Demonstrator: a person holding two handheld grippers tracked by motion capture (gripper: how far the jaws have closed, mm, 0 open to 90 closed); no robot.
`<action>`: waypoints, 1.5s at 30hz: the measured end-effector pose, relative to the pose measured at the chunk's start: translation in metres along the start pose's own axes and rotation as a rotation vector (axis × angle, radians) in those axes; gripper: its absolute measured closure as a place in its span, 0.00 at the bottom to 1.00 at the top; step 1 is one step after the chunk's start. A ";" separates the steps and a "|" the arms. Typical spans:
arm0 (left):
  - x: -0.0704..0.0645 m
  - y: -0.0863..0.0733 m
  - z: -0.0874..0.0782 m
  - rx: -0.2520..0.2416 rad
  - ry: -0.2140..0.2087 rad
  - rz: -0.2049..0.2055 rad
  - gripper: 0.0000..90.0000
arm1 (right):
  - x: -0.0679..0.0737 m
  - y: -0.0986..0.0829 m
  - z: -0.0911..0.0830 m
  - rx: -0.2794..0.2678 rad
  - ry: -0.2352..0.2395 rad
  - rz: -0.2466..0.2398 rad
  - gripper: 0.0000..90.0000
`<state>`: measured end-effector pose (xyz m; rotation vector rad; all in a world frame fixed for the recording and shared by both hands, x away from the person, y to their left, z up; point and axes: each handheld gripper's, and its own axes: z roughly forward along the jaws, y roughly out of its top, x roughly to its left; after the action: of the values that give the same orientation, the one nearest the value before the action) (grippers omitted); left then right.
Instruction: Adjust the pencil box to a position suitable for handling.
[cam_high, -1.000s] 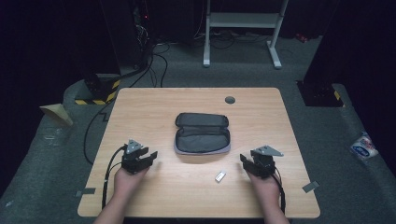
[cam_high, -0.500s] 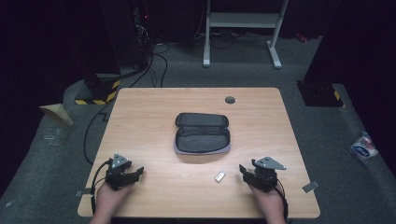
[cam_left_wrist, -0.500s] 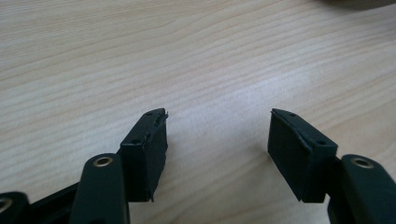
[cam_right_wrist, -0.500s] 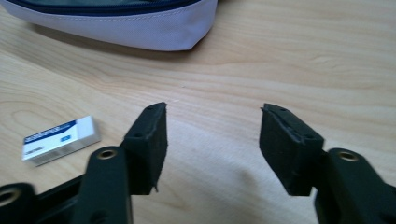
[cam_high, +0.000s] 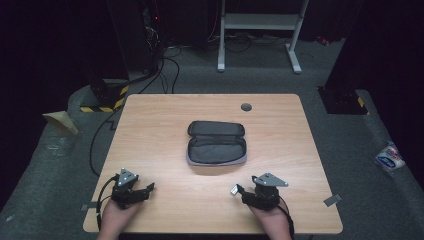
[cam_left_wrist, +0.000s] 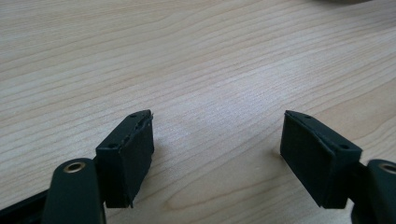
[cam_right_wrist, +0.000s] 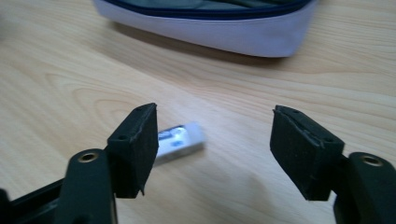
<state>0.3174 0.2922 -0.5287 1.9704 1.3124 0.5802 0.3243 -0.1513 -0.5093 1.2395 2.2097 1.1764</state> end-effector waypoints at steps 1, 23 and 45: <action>-0.001 0.000 0.000 0.004 0.000 0.006 0.29 | 0.004 0.000 0.002 0.002 0.007 -0.016 0.34; -0.002 0.000 0.000 0.004 -0.001 0.018 0.29 | -0.001 -0.006 0.012 0.080 -0.076 -0.054 0.41; -0.003 -0.001 0.000 0.000 -0.003 0.015 0.29 | -0.003 -0.001 0.017 0.076 -0.063 -0.025 0.56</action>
<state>0.3158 0.2898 -0.5291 1.9823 1.2966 0.5845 0.3358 -0.1464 -0.5207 1.2569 2.2355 1.0386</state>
